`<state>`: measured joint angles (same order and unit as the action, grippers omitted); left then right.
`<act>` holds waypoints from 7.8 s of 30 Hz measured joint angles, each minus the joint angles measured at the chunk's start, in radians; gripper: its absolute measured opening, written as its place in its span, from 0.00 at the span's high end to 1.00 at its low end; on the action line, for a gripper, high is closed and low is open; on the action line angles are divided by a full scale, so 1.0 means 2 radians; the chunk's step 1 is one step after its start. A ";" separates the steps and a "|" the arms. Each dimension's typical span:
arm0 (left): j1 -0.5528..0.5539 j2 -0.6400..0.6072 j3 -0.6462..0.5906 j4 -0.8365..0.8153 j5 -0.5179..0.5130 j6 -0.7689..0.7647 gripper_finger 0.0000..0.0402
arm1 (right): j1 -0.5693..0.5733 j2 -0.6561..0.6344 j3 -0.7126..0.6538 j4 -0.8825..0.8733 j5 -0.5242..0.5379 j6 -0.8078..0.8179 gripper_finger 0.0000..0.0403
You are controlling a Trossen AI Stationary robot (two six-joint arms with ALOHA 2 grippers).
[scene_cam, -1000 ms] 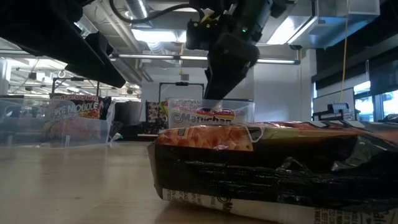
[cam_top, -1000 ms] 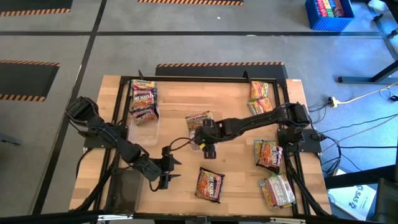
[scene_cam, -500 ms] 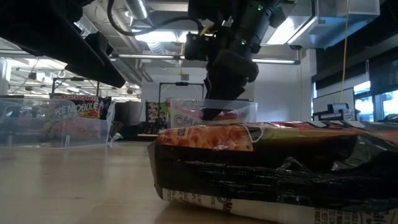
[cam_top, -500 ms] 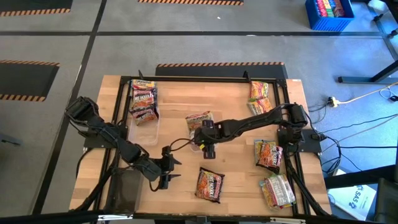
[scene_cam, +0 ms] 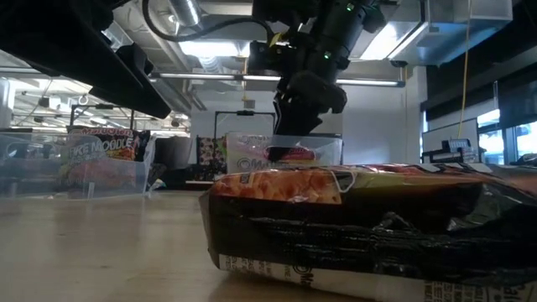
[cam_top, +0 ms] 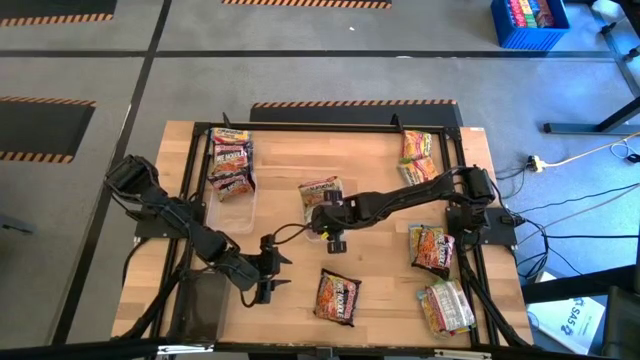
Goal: Sort Maruchan noodles
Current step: Put the green noodle pack into the right transparent bin
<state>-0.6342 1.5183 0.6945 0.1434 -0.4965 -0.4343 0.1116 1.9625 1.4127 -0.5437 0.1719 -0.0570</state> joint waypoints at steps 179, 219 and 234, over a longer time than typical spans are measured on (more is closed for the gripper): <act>0.081 -0.001 -0.015 0.177 -0.062 0.078 0.51 | 0.078 -0.128 -0.329 0.711 -0.017 -0.015 0.79; 0.057 -0.048 -0.040 0.009 -0.082 0.000 0.47 | -0.111 -0.104 -0.329 0.607 -0.145 -0.051 0.78; 0.057 -0.049 -0.039 0.016 -0.082 0.005 0.47 | -0.112 -0.075 -0.329 0.605 -0.127 -0.039 0.75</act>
<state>-0.5201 1.4212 0.6155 0.1762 -0.6598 -0.4244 -0.1123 1.8119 0.7547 0.6657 -0.0825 -0.1355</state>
